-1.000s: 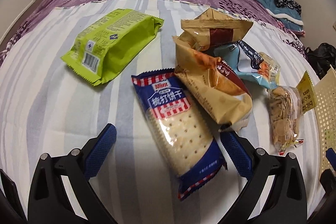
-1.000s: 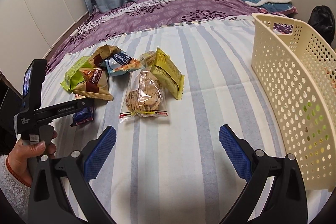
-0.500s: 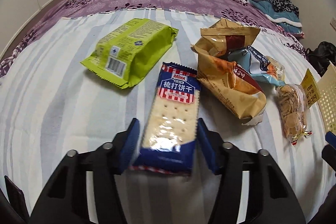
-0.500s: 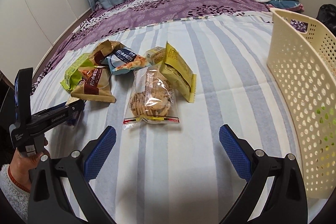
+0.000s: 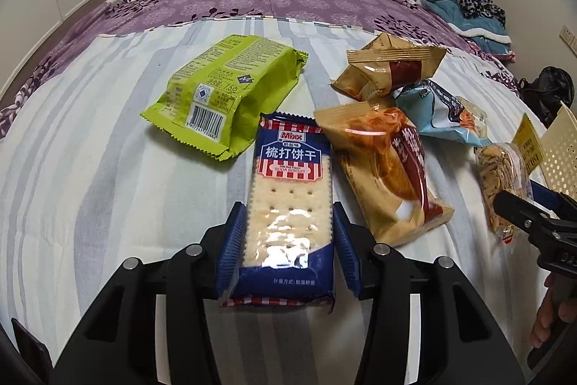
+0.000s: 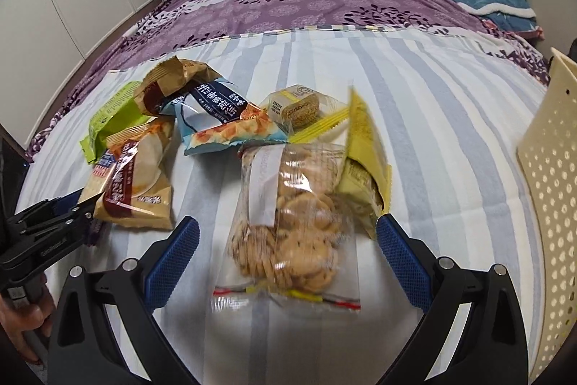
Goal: Organize snacks
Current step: 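Grasp soda cracker pack with left tool while right tool grasps clear cookie bag, then drop cookie bag into basket from right tool while left tool carries cracker pack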
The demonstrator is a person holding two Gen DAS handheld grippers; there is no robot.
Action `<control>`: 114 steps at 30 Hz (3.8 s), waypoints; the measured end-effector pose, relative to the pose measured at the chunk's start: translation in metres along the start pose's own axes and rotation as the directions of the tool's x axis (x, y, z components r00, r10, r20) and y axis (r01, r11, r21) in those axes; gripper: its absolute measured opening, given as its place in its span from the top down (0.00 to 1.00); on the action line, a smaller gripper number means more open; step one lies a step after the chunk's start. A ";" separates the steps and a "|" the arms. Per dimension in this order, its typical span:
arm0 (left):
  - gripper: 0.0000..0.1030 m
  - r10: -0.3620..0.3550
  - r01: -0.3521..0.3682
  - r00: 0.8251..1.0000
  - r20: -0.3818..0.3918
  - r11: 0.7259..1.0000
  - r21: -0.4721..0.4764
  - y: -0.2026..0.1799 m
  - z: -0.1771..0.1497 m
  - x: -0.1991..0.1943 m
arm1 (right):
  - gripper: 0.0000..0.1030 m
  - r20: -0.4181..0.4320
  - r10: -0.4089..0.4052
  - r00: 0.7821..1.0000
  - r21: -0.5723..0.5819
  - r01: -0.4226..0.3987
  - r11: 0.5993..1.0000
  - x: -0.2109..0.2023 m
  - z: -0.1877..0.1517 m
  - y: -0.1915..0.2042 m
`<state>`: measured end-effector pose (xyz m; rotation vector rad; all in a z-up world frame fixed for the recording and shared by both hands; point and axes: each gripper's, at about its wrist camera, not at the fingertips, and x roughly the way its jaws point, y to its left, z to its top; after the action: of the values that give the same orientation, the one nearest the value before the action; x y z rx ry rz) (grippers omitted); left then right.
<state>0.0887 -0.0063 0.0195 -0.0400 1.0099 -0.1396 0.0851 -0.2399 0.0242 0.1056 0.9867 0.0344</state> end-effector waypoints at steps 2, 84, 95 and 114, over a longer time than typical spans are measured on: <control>0.52 0.002 -0.002 1.000 0.002 1.000 0.000 -0.001 0.003 0.002 | 0.05 0.003 -0.019 1.000 -0.004 0.019 1.000 0.004 0.003 0.002; 0.57 -0.201 0.150 0.968 0.153 0.946 0.288 -0.134 -0.047 -0.174 | 0.47 0.311 -0.079 0.947 0.198 0.017 0.980 -0.201 -0.069 -0.101; 0.57 -0.232 0.170 0.963 0.140 0.920 0.354 -0.170 -0.048 -0.180 | 0.47 0.365 -0.235 0.901 0.329 0.111 0.938 -0.234 -0.062 -0.181; 0.57 -0.286 0.210 0.953 0.103 0.864 0.457 -0.239 -0.040 -0.176 | 0.24 0.305 -0.343 0.889 0.490 0.162 0.856 -0.225 -0.084 -0.275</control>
<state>-0.0607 -0.2182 0.1693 0.2317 0.7806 -0.5940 -0.1139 -0.5246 0.1368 0.3952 0.5902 -0.4570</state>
